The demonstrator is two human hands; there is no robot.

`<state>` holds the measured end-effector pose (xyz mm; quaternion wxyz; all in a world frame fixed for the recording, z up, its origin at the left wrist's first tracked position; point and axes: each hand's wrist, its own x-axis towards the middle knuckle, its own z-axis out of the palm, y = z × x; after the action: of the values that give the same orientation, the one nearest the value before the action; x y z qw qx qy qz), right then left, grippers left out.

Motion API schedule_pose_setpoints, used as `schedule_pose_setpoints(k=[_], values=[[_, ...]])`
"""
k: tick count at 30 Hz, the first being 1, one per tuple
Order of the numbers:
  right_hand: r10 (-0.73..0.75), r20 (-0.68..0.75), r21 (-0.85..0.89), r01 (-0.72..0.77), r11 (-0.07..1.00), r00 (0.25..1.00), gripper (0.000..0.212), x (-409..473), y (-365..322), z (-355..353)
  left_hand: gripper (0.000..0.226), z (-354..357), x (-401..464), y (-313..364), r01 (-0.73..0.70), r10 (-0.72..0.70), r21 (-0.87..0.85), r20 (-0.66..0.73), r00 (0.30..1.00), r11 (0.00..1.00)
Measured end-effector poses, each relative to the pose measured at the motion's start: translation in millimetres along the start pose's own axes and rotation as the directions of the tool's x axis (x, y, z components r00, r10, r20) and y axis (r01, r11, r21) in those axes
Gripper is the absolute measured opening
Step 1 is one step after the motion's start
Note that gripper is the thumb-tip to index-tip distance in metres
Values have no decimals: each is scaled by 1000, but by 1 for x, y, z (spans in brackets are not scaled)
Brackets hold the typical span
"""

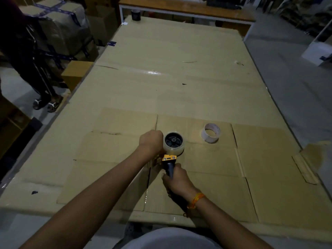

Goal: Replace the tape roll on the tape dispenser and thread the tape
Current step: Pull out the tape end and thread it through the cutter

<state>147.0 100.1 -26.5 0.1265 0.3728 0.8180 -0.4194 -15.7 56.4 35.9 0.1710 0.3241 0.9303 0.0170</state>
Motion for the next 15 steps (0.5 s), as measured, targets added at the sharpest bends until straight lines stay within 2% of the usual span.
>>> schedule_pose_setpoints(k=[4,15], values=[[-4,-1,15,4,1000,1000,47,-1,-1,1,35,4,5,5,9,-8,47,-17,1000,999],[27,-59,29,-26,999,998,42,-2,-2,-2,16,7,-1,-7,-63,62,-37,-36,997,997]])
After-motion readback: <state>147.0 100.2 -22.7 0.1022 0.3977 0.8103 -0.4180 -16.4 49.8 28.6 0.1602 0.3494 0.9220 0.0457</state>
